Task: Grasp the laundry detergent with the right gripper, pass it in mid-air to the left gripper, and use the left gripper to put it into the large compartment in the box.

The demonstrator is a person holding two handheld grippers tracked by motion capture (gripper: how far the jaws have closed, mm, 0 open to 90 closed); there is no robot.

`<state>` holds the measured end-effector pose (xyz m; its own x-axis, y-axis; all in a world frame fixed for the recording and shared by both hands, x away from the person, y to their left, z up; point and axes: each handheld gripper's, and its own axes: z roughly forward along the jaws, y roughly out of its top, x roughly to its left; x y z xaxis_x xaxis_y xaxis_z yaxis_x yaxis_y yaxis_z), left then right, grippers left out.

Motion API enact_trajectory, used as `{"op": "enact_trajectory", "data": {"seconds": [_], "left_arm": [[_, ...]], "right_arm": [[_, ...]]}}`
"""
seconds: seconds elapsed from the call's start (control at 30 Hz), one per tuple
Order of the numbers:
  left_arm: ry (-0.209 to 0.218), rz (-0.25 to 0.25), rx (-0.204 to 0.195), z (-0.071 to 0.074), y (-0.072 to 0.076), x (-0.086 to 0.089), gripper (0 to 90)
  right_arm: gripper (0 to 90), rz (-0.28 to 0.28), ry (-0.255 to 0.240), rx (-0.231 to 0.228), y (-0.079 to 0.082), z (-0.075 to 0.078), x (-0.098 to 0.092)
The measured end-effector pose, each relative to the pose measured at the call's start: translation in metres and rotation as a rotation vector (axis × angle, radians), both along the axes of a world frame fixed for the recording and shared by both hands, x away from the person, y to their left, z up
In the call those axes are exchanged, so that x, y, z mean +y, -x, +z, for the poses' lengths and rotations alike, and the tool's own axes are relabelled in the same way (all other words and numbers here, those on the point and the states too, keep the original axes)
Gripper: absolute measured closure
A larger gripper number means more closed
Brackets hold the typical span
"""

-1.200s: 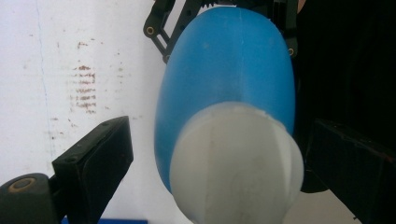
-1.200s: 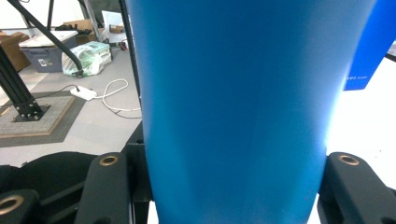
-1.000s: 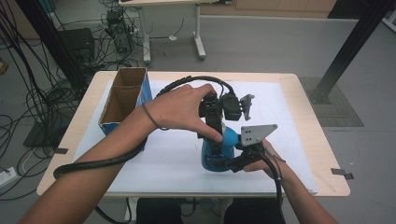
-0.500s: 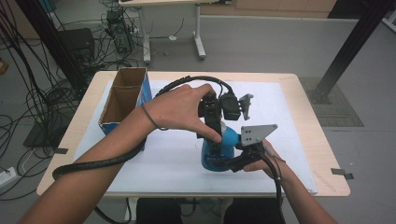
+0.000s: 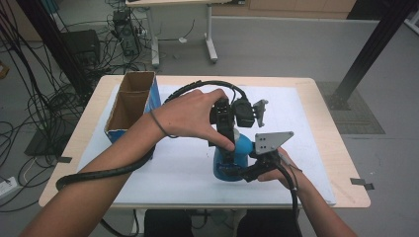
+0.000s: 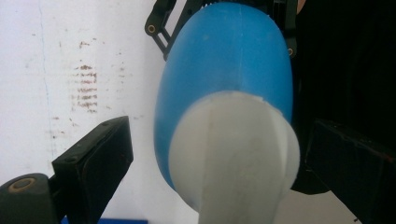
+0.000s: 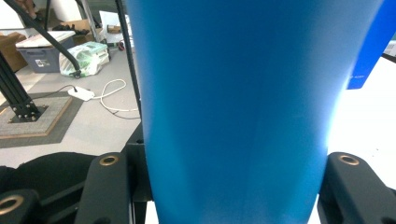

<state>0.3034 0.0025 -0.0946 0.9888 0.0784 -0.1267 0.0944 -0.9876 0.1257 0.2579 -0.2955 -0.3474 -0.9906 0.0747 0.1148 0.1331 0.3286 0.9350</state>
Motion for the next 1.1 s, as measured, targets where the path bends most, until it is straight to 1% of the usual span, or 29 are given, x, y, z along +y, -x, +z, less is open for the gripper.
{"op": "enact_trajectory", "data": {"seconds": [0.8,1.1], "left_arm": [[0.003,0.001,-0.006,0.0013,0.0006,0.0019,7.8],[0.005,0.002,-0.003,0.0011,-0.0001,0.0022,7.6]], "right_arm": [[42.4,0.0,0.008,0.001,0.0005,0.0011,0.0016],[42.4,0.001,0.008,-0.001,-0.0001,0.0014,0.0019]]}}
